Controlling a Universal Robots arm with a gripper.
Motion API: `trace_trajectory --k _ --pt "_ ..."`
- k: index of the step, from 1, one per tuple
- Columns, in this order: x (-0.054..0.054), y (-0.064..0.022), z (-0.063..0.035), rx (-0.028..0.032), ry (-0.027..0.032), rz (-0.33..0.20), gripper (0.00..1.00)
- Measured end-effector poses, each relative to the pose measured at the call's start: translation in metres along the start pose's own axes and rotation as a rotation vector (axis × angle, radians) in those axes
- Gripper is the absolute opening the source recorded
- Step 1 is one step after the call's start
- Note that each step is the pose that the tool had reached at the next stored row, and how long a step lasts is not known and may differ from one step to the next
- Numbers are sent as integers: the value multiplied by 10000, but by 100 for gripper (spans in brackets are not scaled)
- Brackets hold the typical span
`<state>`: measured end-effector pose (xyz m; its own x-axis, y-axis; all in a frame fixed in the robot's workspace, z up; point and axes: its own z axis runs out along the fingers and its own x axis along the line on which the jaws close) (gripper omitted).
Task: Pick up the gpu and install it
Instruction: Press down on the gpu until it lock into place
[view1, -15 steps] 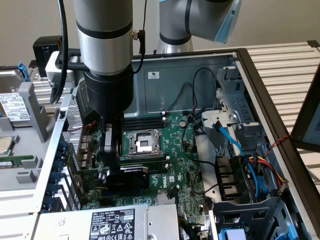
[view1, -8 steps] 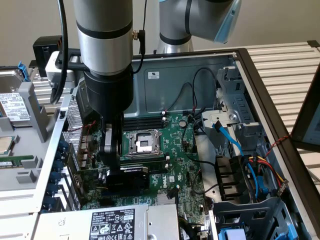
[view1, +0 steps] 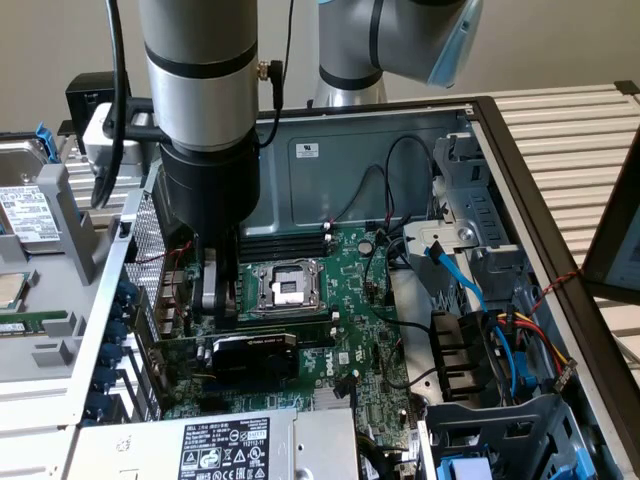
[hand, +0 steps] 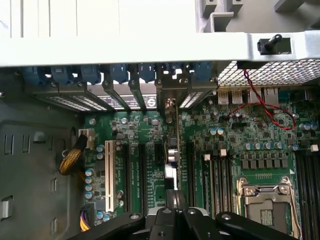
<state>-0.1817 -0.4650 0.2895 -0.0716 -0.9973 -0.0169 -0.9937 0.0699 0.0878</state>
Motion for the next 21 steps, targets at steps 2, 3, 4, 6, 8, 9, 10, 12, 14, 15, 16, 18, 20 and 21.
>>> trace_trajectory --k 2,3,4,6,8,9,10,12,14,15,16,18,20,21 --pt "-3 47 15 32 2 0 11" --pt "-6 67 27 67 3 0 11" --pt "-9 82 35 121 3 -1 11" --pt "-16 105 42 293 12 -3 11" --pt "-24 126 56 450 11 -7 11" --pt "-30 141 66 483 12 -7 11" --pt "-35 155 81 506 12 -7 11" --pt "-42 160 115 514 13 -6 11" --pt "-57 161 151 515 14 -6 11" --pt "-63 163 162 515 15 -4 11" --pt "-64 170 168 516 14 -4 11" --pt "-66 181 180 516 15 -3 11" --pt "-70 189 200 517 18 -2 11" --pt "-72 192 212 516 20 -2 11"
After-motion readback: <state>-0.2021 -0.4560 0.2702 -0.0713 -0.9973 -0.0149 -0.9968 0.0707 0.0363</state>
